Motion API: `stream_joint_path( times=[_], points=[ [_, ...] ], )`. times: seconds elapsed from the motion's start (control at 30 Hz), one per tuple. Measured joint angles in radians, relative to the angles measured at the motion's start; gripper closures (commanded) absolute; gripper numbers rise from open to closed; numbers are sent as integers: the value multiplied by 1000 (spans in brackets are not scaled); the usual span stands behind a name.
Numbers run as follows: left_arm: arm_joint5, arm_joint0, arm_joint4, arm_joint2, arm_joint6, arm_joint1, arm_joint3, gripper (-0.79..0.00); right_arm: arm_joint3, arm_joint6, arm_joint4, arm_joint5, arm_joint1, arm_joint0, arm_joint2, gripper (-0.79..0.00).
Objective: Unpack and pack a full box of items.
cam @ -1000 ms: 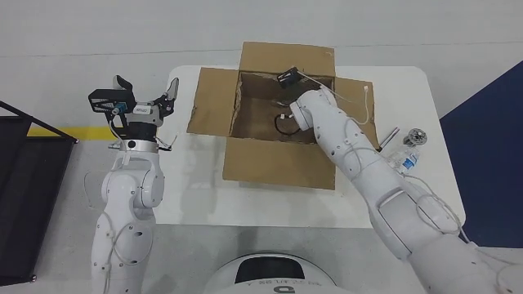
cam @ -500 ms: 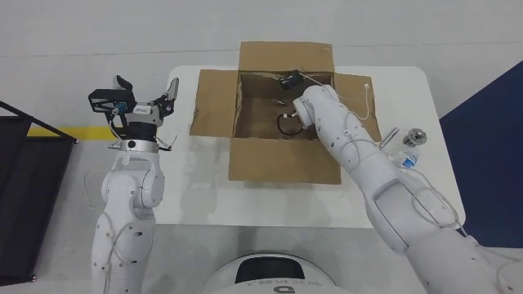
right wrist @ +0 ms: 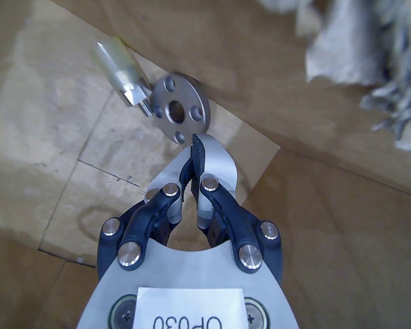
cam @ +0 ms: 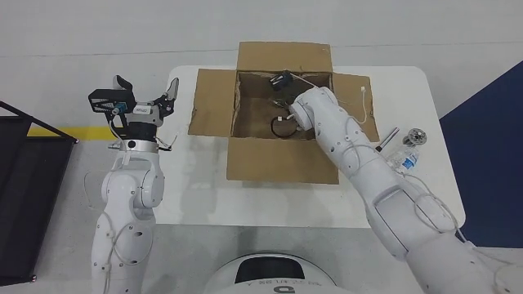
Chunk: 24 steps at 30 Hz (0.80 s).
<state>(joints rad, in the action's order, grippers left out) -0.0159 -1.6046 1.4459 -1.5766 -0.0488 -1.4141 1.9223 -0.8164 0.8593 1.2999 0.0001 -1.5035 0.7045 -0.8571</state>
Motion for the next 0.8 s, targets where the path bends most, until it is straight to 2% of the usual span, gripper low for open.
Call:
stream_joint_path(
  times=[0.07,0.1,0.17,0.2,0.23,0.4,0.6,0.8],
  points=[
    [0,0,0,0,0,0,0,-785,-44,18,13,-4,13,22,-25,0],
    [0,0,0,0,0,0,0,-785,-61,26,16,-5,18,30,-35,-49],
    [0,0,0,0,0,0,0,-785,-96,35,18,-10,28,49,-57,-200],
    [0,0,0,0,0,0,0,-785,-108,36,15,-10,31,56,-67,-311],
    [0,0,0,0,0,0,0,-785,-118,35,10,-12,34,63,-77,-329],
    [0,0,0,0,0,0,0,-785,-110,-17,-64,-111,50,78,-143,-336],
    [0,0,0,0,0,0,0,-785,-23,-104,-156,-230,60,57,-200,-317],
    [0,0,0,0,0,0,0,-785,71,-141,-191,-267,50,13,-190,-302]
  ],
)
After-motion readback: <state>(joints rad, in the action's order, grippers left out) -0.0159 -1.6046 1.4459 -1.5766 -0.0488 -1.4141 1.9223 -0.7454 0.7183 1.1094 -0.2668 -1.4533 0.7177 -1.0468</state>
